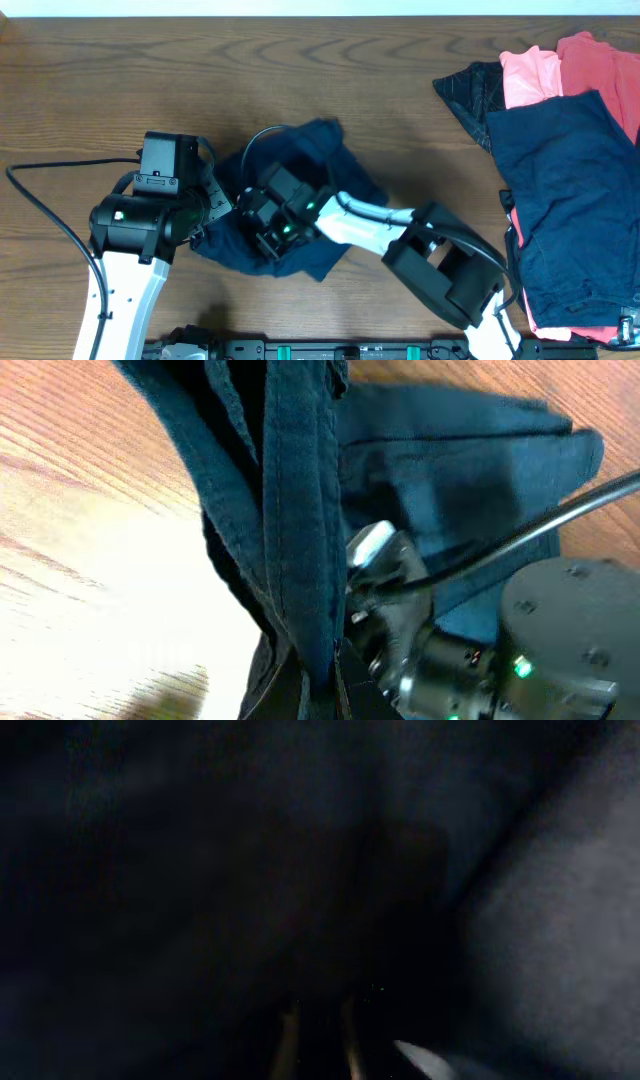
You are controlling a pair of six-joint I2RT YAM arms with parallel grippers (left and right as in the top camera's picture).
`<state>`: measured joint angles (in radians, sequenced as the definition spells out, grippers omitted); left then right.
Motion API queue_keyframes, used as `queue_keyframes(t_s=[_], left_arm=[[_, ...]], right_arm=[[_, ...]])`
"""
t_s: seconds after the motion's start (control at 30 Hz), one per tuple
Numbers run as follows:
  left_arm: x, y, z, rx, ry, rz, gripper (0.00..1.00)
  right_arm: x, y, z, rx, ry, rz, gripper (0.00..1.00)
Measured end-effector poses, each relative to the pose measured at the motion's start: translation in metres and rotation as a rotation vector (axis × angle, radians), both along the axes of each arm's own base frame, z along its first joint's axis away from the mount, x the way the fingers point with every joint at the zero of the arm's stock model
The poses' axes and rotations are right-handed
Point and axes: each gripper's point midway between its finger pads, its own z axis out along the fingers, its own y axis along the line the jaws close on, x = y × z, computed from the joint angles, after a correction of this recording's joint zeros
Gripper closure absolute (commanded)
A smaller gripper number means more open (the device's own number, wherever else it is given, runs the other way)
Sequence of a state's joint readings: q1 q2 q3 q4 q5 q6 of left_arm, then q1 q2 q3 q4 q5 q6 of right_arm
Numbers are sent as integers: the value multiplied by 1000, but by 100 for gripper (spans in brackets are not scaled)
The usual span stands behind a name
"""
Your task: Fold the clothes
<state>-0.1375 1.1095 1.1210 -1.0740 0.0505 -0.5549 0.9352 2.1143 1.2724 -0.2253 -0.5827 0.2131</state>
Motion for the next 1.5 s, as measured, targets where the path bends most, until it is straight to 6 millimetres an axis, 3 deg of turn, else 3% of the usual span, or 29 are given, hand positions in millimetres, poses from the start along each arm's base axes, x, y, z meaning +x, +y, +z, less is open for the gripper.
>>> queue_keyframes(t_s=[0.13, 0.23, 0.43, 0.6, 0.77, 0.97, 1.17, 1.5], left_arm=[[0, 0, 0, 1, 0, -2, 94], [0, 0, 0, -1, 1, -4, 94], [0, -1, 0, -2, -1, -4, 94], [3, -1, 1, -3, -11, -4, 94], [8, -4, 3, -16, -33, -9, 94], [24, -26, 14, -127, -103, -64, 94], [40, -72, 20, -249, -147, -197, 94], [65, -162, -15, -335, -103, -388, 94]], right_arm=[[16, -10, 2, -59, 13, -58, 72], [45, -38, 4, -124, 17, -150, 70], [116, -142, 24, -300, -5, -417, 76], [131, -220, 17, -496, -8, -524, 79], [129, -257, -3, -594, -21, -550, 80], [127, -262, -10, -592, -48, -555, 82], [120, -255, -11, -601, -60, -558, 82], [106, -239, -11, -610, -34, -581, 78]])
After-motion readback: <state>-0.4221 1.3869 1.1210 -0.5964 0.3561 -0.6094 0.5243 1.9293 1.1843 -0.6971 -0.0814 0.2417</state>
